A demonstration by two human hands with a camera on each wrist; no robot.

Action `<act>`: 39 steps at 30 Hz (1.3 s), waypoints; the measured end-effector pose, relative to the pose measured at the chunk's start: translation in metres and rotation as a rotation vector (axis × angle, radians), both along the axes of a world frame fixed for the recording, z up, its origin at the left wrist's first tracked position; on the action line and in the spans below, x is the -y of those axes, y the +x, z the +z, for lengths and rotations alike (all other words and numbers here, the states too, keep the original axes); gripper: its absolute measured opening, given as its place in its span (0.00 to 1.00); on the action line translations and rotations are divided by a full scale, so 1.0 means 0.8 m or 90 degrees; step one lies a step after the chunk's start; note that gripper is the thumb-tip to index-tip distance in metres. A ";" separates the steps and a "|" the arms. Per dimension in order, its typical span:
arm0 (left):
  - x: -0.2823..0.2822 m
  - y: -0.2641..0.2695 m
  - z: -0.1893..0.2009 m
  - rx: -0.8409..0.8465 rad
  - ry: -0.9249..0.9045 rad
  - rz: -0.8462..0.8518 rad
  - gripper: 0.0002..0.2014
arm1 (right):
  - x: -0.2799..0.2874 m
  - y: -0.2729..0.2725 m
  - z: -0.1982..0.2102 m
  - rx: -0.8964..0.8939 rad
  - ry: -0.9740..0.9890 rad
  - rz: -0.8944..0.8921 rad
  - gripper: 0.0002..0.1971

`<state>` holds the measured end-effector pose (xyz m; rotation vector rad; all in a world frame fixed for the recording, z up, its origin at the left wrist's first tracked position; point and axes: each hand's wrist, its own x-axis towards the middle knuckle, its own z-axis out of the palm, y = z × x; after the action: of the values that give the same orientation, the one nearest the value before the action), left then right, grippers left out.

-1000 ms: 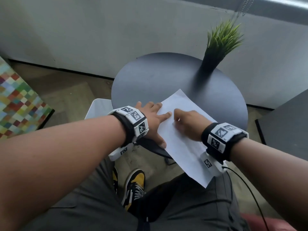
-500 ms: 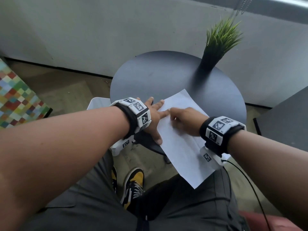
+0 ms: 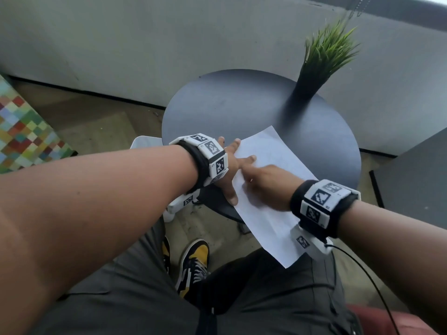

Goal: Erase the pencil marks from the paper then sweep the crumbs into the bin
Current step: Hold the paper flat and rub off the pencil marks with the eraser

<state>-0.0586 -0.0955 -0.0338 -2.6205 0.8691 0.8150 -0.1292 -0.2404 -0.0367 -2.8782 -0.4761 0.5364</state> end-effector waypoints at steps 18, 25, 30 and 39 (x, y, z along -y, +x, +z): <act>0.007 0.000 0.001 0.015 0.016 -0.016 0.65 | 0.018 0.006 -0.001 0.010 0.024 -0.064 0.05; 0.004 0.000 0.001 0.011 0.006 -0.021 0.64 | 0.044 0.024 0.000 -0.005 0.053 -0.147 0.02; 0.001 -0.004 0.003 -0.008 -0.031 0.001 0.64 | 0.058 0.038 -0.015 -0.009 0.067 -0.284 0.05; -0.001 -0.022 -0.008 0.012 -0.049 0.002 0.68 | 0.016 -0.016 0.002 -0.040 -0.004 0.105 0.02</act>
<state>-0.0761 -0.0947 -0.0401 -2.6923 0.9088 0.7718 -0.1421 -0.2529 -0.0349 -2.8346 -0.7064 0.6517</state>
